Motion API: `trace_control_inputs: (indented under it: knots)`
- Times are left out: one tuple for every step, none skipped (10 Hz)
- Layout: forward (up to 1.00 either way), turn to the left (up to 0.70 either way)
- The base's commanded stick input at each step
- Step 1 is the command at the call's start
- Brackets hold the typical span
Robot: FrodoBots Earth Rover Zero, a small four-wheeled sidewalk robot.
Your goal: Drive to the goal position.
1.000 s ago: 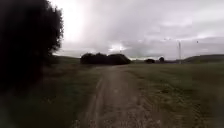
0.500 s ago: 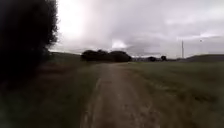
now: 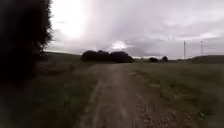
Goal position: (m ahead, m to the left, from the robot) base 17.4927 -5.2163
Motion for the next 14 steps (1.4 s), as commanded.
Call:
trace_control_inputs:
  knots:
    - [1.00,0.00]
    - [1.00,0.00]
    - [1.00,0.00]
    - [1.00,0.00]
    - [1.00,0.00]
    - [1.00,0.00]
    - [1.00,0.00]
    - [1.00,0.00]
    - [1.00,0.00]
    - [1.00,0.00]
    - [1.00,0.00]
    - [1.00,0.00]
    - [1.00,0.00]
    - [1.00,0.00]
